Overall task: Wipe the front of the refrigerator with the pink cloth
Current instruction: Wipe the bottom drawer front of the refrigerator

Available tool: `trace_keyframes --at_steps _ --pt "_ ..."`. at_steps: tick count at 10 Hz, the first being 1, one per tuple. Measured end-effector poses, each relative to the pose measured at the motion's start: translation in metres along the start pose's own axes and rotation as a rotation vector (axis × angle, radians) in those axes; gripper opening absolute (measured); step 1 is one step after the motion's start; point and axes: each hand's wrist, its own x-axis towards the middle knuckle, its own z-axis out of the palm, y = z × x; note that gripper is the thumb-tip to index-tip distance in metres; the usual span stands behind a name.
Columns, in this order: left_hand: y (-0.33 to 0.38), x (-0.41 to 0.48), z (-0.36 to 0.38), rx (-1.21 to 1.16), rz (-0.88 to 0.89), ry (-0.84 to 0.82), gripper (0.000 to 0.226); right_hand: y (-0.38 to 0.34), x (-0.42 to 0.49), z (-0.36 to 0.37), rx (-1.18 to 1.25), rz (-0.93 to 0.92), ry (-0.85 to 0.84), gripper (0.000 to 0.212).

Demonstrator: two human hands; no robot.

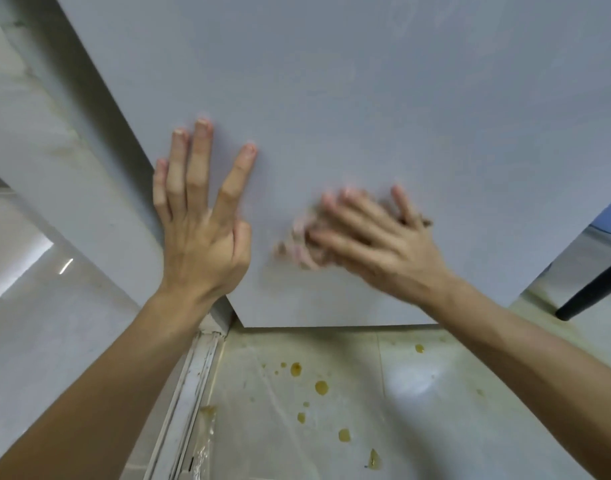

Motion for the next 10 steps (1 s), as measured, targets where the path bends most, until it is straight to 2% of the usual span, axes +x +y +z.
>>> trace_keyframes --at_steps 1,2,3,5,6,7,8,9,10 --pt "-0.008 0.000 -0.008 0.000 -0.054 0.001 0.091 0.001 0.085 -0.018 -0.065 0.339 0.334 0.040" --pt "-0.017 -0.001 -0.013 -0.007 -0.086 0.006 0.092 -0.004 0.136 -0.018 -0.050 0.515 0.471 0.039" --pt "-0.026 -0.004 -0.015 -0.019 -0.119 0.028 0.094 -0.034 0.122 0.008 0.021 0.433 0.414 0.042" --pt "-0.035 -0.014 -0.016 -0.049 -0.110 0.014 0.091 -0.124 -0.018 0.098 0.145 -0.141 -0.239 0.062" --pt "-0.035 -0.017 -0.016 -0.068 -0.102 0.013 0.091 -0.140 -0.083 0.128 0.166 -0.207 -0.425 0.069" --pt "-0.034 -0.017 -0.016 -0.064 -0.115 0.008 0.090 -0.136 -0.092 0.136 0.172 -0.258 -0.573 0.074" --pt "-0.033 -0.017 -0.017 -0.089 -0.111 -0.005 0.091 -0.132 -0.052 0.117 0.231 -0.231 -0.317 0.041" --pt "-0.037 -0.016 -0.020 -0.081 -0.088 -0.022 0.087 -0.118 0.029 0.087 0.265 -0.141 -0.012 0.038" --pt "-0.042 -0.016 -0.022 -0.087 -0.073 -0.017 0.078 -0.113 0.069 0.078 0.220 0.018 0.206 0.033"
